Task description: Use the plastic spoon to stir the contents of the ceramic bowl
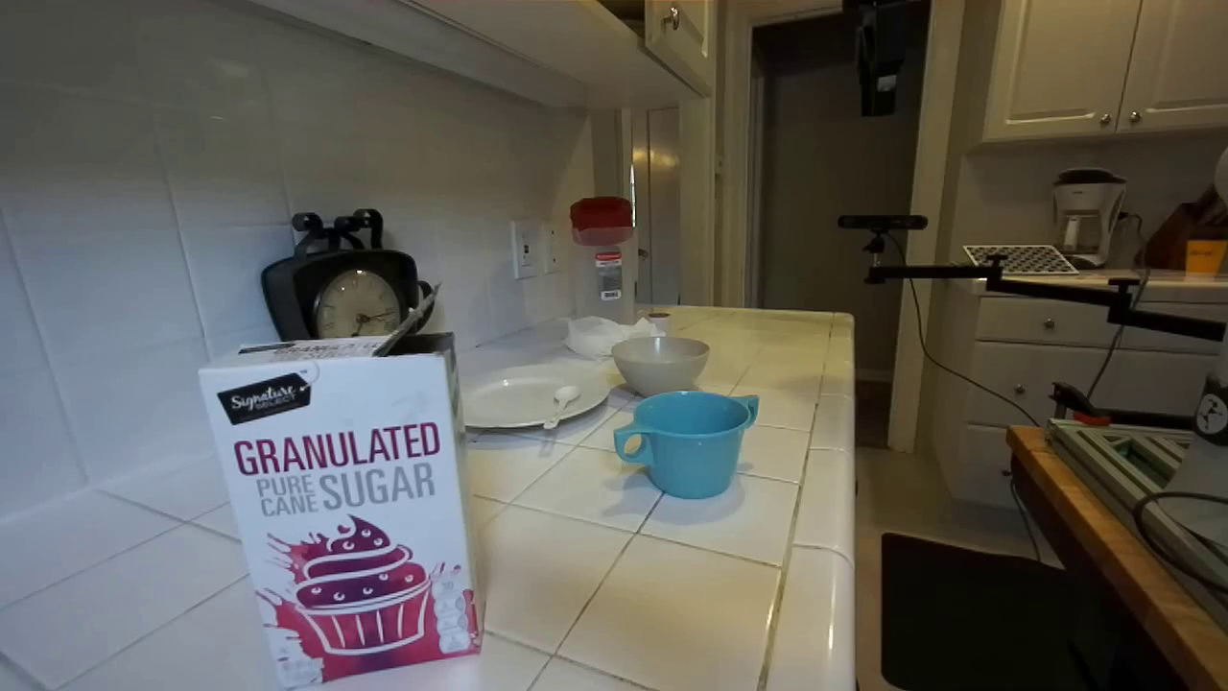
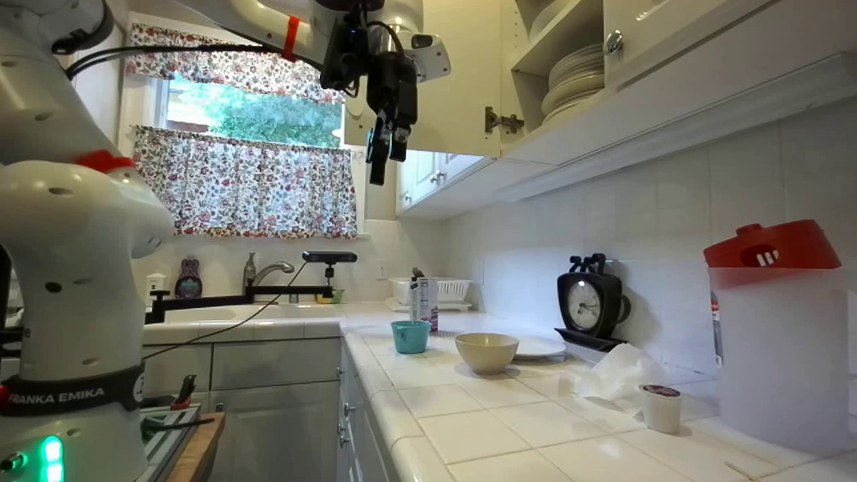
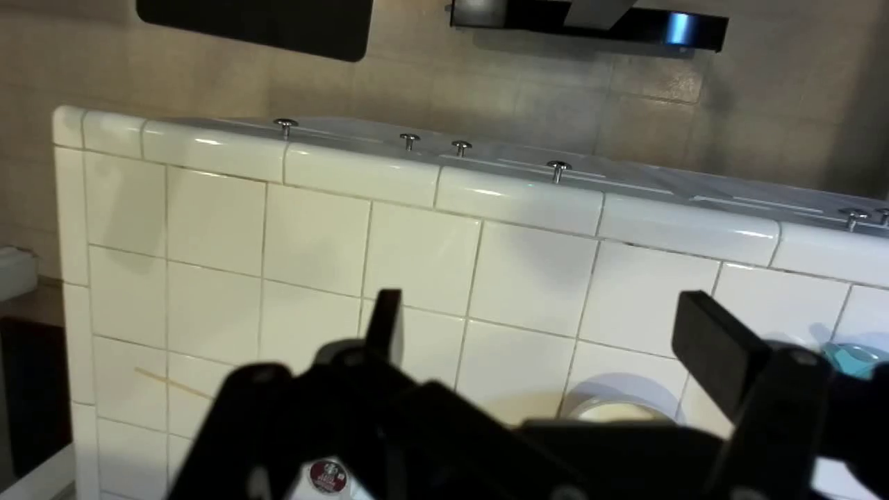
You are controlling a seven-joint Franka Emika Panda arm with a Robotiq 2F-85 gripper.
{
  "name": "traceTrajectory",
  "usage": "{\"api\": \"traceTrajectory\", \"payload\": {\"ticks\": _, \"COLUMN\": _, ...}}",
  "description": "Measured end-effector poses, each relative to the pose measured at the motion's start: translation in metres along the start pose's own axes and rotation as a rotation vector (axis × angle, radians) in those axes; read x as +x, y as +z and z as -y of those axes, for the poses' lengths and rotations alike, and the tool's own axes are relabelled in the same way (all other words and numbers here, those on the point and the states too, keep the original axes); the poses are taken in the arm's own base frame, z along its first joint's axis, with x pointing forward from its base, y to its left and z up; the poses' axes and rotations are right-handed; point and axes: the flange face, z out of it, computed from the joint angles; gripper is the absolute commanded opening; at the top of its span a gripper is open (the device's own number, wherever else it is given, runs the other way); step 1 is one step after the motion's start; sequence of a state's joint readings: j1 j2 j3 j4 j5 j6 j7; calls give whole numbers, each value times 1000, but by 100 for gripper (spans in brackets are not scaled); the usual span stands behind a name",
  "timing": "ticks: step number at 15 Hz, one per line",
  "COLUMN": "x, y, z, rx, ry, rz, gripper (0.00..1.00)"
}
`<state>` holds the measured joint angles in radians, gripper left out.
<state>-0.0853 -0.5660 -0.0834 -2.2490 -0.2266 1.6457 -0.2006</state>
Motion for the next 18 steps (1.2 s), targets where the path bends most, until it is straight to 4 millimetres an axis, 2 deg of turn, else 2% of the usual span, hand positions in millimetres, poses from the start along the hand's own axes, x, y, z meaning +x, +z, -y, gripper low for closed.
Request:
{"api": "traceTrajectory", "payload": {"ticks": 1, "x": 2, "y": 3, "z": 0, "rx": 8, "ry": 5, "rz": -8, "gripper": 100}}
{"api": "traceTrajectory", "payload": {"ticks": 3, "x": 16, "y": 25, "z": 1, "rx": 63, "ry": 38, "rz": -44, "gripper": 100}}
{"api": "traceTrajectory", "payload": {"ticks": 7, "x": 78, "y": 94, "z": 20, "rx": 249, "ry": 132, "rz": -104, "gripper": 100}}
{"api": "traceTrajectory", "payload": {"ticks": 9, "x": 107, "y": 114, "z": 33, "rx": 345, "ry": 179, "rz": -129, "gripper": 100}}
{"api": "traceTrajectory", "payload": {"ticks": 11, "x": 128, "y": 117, "z": 46, "rx": 448, "ry": 223, "rz": -141, "gripper": 100}}
{"api": "traceTrajectory", "payload": {"ticks": 15, "x": 153, "y": 100, "z": 81, "rx": 644, "ry": 264, "rz": -149, "gripper": 100}}
{"api": "traceTrajectory", "payload": {"ticks": 18, "x": 155, "y": 101, "z": 81, "rx": 663, "ry": 276, "rz": -146, "gripper": 100}}
